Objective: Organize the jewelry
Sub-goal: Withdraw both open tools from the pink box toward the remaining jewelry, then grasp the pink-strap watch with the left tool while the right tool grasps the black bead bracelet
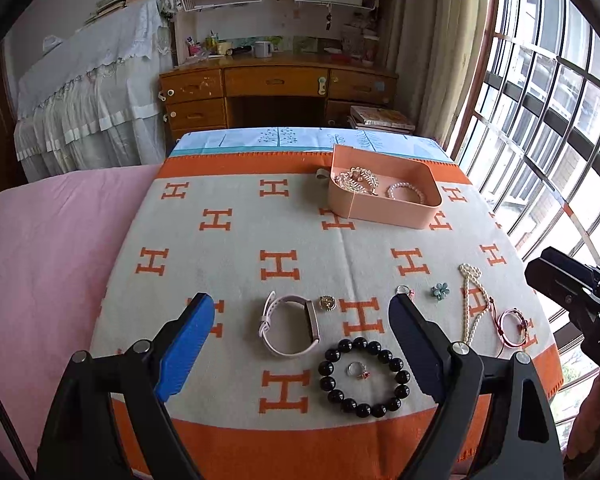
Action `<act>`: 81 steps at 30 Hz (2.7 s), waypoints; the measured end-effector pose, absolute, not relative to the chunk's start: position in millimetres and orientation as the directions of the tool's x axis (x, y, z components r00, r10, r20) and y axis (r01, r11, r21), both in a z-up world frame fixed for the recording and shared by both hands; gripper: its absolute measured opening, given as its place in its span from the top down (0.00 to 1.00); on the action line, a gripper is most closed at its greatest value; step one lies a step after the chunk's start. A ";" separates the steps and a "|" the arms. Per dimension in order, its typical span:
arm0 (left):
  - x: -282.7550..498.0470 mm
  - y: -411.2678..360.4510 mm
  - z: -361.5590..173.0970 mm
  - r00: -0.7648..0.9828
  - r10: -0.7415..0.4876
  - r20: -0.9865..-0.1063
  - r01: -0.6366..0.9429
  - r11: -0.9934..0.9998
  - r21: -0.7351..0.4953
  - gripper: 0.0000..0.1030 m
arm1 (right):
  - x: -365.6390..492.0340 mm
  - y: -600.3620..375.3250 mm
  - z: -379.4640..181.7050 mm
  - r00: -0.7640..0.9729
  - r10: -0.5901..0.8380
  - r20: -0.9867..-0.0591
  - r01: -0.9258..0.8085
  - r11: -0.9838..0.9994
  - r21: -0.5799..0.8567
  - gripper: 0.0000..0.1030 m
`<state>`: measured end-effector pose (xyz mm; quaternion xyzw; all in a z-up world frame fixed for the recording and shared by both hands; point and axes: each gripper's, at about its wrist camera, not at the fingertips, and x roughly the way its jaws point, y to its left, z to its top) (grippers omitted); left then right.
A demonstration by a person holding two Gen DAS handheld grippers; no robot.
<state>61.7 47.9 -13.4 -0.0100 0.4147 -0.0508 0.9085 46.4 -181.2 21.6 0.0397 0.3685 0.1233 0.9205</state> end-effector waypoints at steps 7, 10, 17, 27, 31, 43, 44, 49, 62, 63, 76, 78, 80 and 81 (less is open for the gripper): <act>58.5 47.5 -41.0 0.602 -0.110 -0.791 0.083 0.994 -0.074 0.15 | 37.4 -173.5 5.3 0.683 0.250 -0.687 -0.209 0.967 0.145 0.58; 57.9 47.3 -50.2 0.588 -0.107 -0.802 0.081 0.994 -0.073 0.15 | 37.6 -173.6 -3.6 0.668 0.251 -0.701 -0.204 0.967 0.152 0.58; 62.3 48.9 -62.8 0.566 -0.110 -0.817 0.070 0.994 -0.086 0.15 | 41.6 -172.6 -22.9 0.624 0.257 -0.738 -0.194 0.966 0.172 0.58; 71.8 55.1 -79.9 0.529 -0.135 -0.838 0.051 0.991 -0.127 0.15 | 48.4 -166.8 -42.4 0.572 0.264 -0.777 -0.212 0.962 0.171 0.58; 74.3 57.7 -85.4 0.523 -0.158 -0.838 0.059 0.987 -0.150 0.15 | 51.6 -163.2 -47.6 0.559 0.249 -0.791 -0.215 0.965 0.153 0.58; 91.4 77.7 -103.3 0.487 -0.166 -0.857 -0.004 0.981 -0.192 0.15 | 56.9 -167.0 -68.5 0.483 0.310 -0.819 -0.239 0.946 0.217 0.58; 94.2 80.4 -105.1 0.482 -0.169 -0.860 -0.018 0.979 -0.202 0.18 | 57.1 -165.6 -70.2 0.474 0.317 -0.821 -0.250 0.943 0.220 0.58; 105.0 90.4 -114.4 0.461 -0.171 -0.871 -0.058 0.973 -0.222 0.22 | 62.0 -153.9 -80.9 0.412 0.355 -0.839 -0.303 0.922 0.240 0.58; 129.0 86.6 -130.2 0.430 -0.139 -0.892 -0.037 0.985 -0.172 0.56 | 69.6 -117.0 -106.8 0.289 0.369 -0.883 -0.421 0.878 0.229 0.76; 130.3 86.6 -131.2 0.428 -0.139 -0.893 -0.036 0.985 -0.171 0.56 | 69.8 -114.6 -108.5 0.287 0.358 -0.888 -0.426 0.879 0.217 0.76; 134.8 80.0 -135.8 0.423 -0.123 -0.898 0.003 0.991 -0.134 0.93 | 71.1 -112.3 -105.8 0.337 0.329 -0.882 -0.437 0.885 0.163 0.86; 131.2 80.7 -126.7 0.447 -0.126 -0.886 0.003 0.990 -0.139 0.93 | 71.0 -119.3 -94.7 0.367 0.355 -0.860 -0.426 0.886 0.184 0.86; 129.4 79.7 -115.5 0.469 -0.127 -0.874 0.008 0.990 -0.140 0.93 | 72.7 -123.8 -81.9 0.410 0.370 -0.833 -0.418 0.888 0.189 0.86; 128.4 79.4 -108.8 0.482 -0.127 -0.867 0.011 0.990 -0.139 0.93 | 72.8 -126.8 -74.6 0.428 0.377 -0.821 -0.415 0.889 0.192 0.86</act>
